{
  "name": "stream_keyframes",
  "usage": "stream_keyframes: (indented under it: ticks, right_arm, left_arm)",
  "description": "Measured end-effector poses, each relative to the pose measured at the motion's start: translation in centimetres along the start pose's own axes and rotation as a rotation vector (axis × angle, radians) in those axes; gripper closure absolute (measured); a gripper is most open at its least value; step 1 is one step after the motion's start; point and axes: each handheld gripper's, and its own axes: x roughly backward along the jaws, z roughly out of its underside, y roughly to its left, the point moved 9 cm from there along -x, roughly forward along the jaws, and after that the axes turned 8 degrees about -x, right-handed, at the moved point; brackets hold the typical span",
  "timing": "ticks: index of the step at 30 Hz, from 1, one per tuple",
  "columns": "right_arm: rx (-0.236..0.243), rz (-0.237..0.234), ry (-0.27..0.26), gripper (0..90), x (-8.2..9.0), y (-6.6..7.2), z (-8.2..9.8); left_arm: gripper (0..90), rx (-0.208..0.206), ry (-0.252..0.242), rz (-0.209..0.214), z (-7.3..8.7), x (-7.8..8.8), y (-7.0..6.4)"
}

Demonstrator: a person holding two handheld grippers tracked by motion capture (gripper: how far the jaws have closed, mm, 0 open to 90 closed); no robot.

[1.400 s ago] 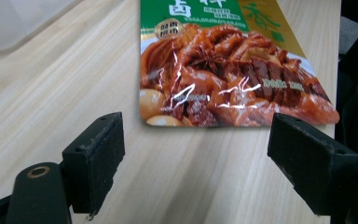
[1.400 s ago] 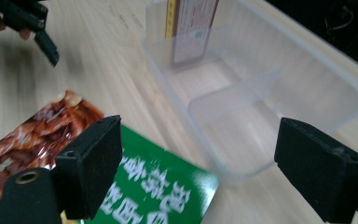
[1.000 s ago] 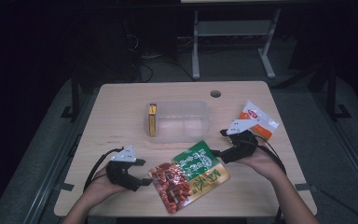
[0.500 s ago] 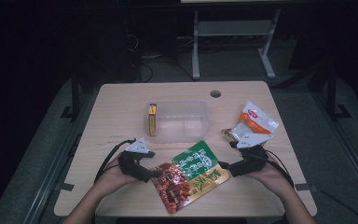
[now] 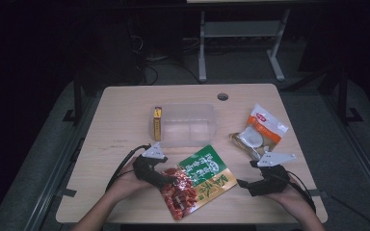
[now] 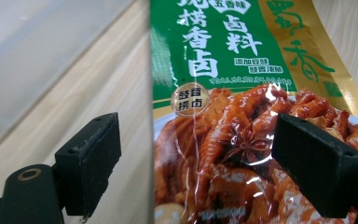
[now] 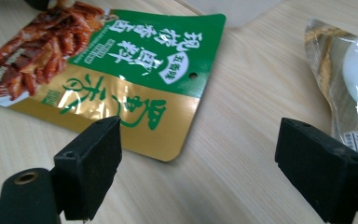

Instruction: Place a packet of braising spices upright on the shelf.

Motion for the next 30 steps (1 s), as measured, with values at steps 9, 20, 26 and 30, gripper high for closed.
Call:
stream_keyframes:
  ticks: [9,20,26,30]
  right_arm:
    - [0.006,0.021,0.014,14.5,0.2,-0.2,0.6]
    - [0.017,0.021,0.022,14.7,0.0,-0.1,0.6]
    - [0.024,0.019,0.025,14.7,-0.2,-0.1,0.6]
    - [0.026,0.015,0.028,14.7,-0.3,0.0,0.5]
  left_arm:
    - [13.9,0.008,0.055,0.031,0.8,-1.3,-1.0]
    - [15.5,0.004,0.052,-0.029,1.1,-1.5,-1.5]
    - [32.2,-0.005,0.04,-0.049,0.9,-1.3,-1.8]
    - [43.4,-0.041,0.057,-0.065,1.0,-1.2,-1.8]
